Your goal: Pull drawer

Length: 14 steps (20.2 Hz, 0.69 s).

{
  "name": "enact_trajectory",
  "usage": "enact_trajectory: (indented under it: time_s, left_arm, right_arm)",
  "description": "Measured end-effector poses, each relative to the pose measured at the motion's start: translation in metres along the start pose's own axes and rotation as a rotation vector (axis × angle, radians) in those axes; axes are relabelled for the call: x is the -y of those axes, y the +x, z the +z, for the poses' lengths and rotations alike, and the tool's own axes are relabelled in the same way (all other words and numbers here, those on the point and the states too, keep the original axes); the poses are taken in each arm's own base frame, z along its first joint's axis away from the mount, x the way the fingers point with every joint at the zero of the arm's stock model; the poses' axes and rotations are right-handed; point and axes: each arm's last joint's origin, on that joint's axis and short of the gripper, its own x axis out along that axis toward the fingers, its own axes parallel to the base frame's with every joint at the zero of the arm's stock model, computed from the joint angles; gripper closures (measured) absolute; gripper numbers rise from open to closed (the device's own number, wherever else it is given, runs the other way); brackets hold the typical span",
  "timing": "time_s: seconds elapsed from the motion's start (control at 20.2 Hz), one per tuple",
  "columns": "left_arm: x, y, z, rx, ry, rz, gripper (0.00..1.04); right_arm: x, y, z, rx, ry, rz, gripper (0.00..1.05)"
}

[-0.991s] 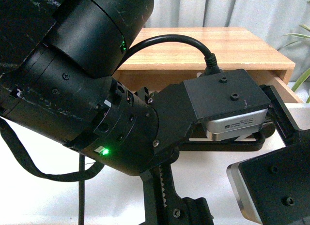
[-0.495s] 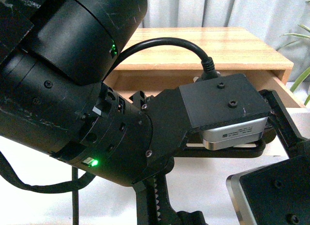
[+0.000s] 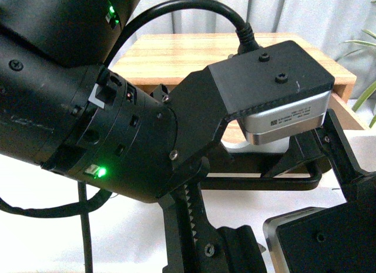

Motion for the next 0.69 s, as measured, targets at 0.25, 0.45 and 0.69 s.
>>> enact_trajectory:
  time_s: [0.25,0.45,0.69]
  left_arm:
    - [0.004,-0.002,-0.003,-0.008,-0.022,-0.032,0.07]
    - [0.004,-0.006,0.0,0.003,-0.026,-0.025,0.07]
    - [0.001,-0.017,0.004,0.051,-0.041,-0.004,0.07]
  right_arm:
    - [0.003,-0.01,0.004,-0.001,0.026,-0.006,0.06]
    - [0.004,-0.016,0.006,0.012,0.035,0.002,0.06]
    - [0.008,-0.027,0.006,0.019,0.047,-0.016,0.06]
